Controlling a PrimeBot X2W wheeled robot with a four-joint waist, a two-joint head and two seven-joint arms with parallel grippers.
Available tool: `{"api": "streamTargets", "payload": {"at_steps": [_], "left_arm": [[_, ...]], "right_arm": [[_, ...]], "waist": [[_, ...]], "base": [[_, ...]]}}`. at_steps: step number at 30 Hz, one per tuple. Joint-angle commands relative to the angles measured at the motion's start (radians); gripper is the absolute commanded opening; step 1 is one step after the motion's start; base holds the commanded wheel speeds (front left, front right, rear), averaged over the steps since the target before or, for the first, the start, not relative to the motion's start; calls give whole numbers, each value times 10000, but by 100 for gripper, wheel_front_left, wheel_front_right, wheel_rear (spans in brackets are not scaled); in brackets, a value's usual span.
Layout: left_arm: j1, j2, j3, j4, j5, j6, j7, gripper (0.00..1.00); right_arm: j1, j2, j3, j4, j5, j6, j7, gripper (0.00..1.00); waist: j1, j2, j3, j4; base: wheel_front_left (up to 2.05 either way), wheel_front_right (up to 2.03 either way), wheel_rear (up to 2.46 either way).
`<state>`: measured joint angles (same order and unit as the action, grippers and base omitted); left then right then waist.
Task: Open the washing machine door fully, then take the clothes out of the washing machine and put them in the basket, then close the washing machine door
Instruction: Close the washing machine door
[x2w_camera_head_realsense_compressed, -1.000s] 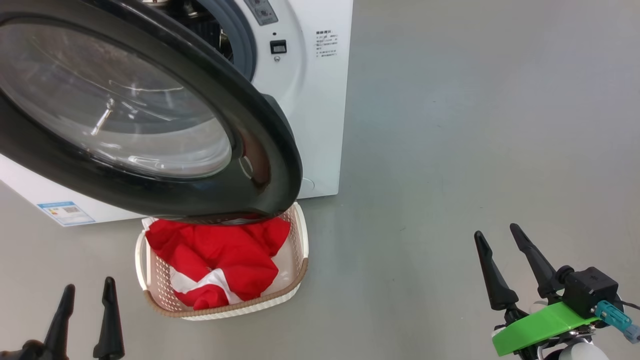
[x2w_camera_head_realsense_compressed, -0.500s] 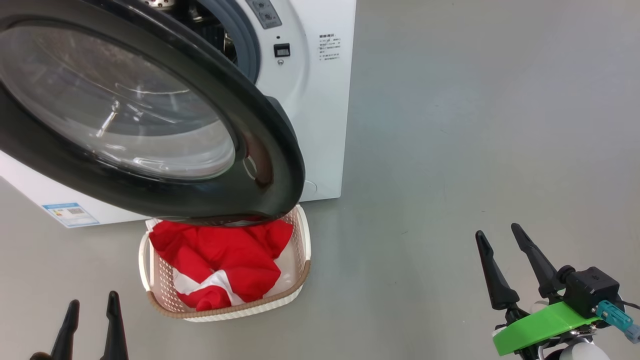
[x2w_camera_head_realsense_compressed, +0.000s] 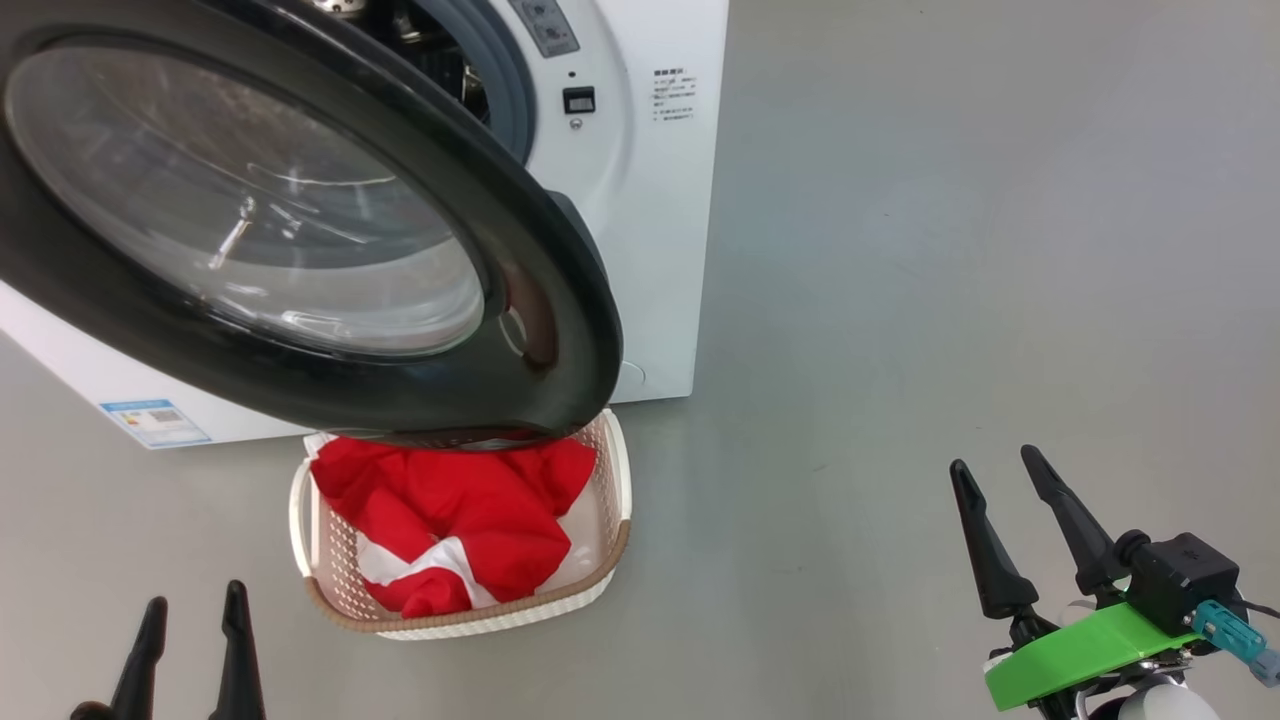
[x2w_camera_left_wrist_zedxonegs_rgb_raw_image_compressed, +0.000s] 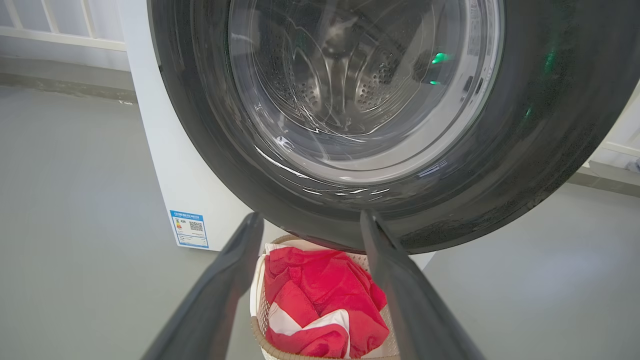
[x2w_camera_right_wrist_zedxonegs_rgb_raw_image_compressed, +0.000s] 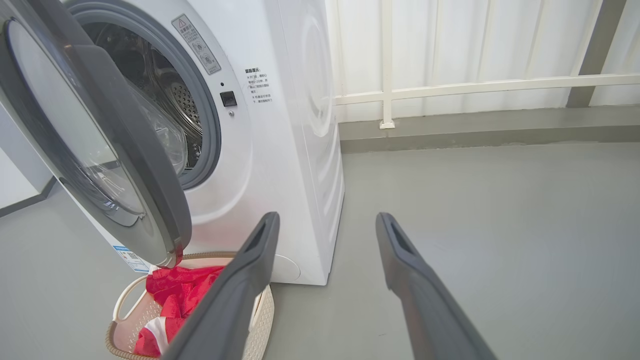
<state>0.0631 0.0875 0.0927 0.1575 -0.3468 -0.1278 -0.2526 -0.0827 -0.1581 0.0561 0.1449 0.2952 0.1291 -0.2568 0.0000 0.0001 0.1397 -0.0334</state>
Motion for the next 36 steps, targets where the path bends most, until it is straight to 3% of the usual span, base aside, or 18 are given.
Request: {"api": "streamTargets", "payload": {"at_steps": [1,3,4,13,26,36], "left_arm": [[-93,71,284,-264,101,-29,-91,100],[-84,20,283,-286,112,-29,-91,100],[-73,-7,265,-286,119,-29,-91,100],[36,-199,96,-400,168,-29,-91,100],[-172,-344,-386,-503,125,-29,-91,100],[-589,-368,-711,-491,-37,-29,-91,100]], "right_arm": [[-205,-61,262,-271,74,16,-49,41],[-229,-69,302,-274,156,16,-49,2],[-242,-75,323,-278,203,16,-49,0],[-796,-129,900,-309,434,16,-49,0],[-2619,208,2940,332,849,16,-49,0],[-3695,440,3021,1269,1456,16,-49,0]], "waist": [[0,-1,-20,42],[0,-1,-59,137],[0,-1,-89,201],[0,-1,-290,982],[0,-1,-145,2207],[0,-1,301,2726]], "base": [[0,0,0],[0,0,0],[0,0,0],[0,0,0],[0,0,0],[0,0,0]]}}
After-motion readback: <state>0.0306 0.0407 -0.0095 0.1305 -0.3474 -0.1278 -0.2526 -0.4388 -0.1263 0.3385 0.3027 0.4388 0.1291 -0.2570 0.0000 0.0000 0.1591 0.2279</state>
